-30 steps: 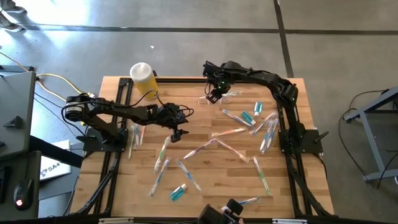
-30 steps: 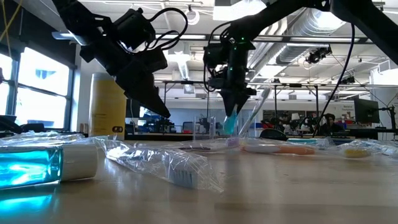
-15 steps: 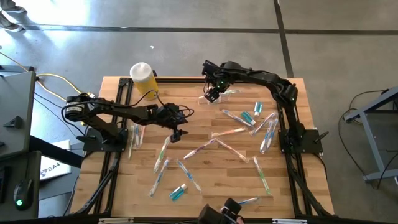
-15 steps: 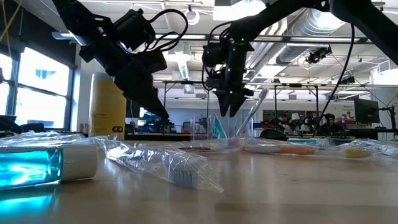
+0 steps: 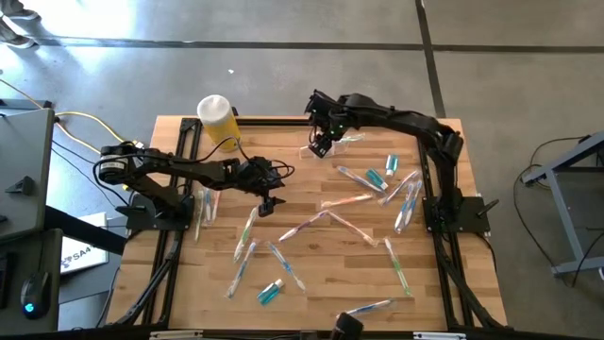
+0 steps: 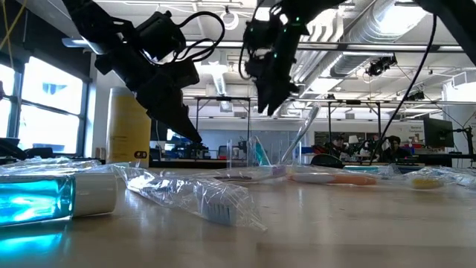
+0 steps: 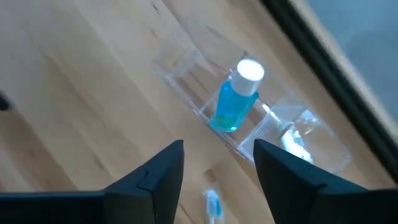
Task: Pick & Place toothbrushing station
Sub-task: Put the blue toothbrush into the transparent organizer
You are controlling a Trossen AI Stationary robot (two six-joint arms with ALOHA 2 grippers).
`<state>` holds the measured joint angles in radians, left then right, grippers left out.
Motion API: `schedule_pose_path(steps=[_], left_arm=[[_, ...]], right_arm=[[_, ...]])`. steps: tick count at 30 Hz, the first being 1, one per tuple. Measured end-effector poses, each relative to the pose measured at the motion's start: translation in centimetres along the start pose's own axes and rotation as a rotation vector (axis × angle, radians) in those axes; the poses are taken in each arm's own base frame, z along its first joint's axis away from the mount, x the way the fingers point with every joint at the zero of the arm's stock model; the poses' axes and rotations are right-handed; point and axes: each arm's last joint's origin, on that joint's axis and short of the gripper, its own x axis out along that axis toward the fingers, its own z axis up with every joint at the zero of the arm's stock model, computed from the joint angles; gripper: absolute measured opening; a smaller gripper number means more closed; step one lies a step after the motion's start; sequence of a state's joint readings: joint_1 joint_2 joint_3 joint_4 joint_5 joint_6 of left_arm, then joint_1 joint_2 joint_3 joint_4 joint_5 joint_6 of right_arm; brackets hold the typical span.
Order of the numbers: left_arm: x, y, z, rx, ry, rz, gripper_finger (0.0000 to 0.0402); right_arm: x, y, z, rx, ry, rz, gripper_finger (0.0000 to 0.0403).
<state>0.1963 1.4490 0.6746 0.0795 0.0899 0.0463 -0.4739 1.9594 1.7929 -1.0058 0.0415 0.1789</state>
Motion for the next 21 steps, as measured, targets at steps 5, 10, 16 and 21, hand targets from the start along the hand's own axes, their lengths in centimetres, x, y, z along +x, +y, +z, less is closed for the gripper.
schedule_pose_path(steps=[5, 10, 16, 21], left_arm=[[0.0, -0.1, 0.0, -0.001, -0.001, -0.023, 0.0269], [0.0, -0.4, 0.0, 0.017, -0.007, -0.137, 0.0269], [-0.1, -0.6, 0.0, 0.011, -0.004, -0.206, 0.0269], [-0.1, -0.9, -0.1, 0.000, 0.008, -0.222, 0.0269]], right_arm=[[-3.7, 1.5, -0.9, -0.038, -0.046, 0.018, 0.0177], [-7.2, 4.9, -3.6, -0.136, 0.020, 0.134, 0.0176], [-9.2, 9.3, -7.7, -0.266, 0.173, 0.110, 0.0176], [-9.2, 11.1, -10.7, -0.327, 0.263, -0.084, 0.0176]])
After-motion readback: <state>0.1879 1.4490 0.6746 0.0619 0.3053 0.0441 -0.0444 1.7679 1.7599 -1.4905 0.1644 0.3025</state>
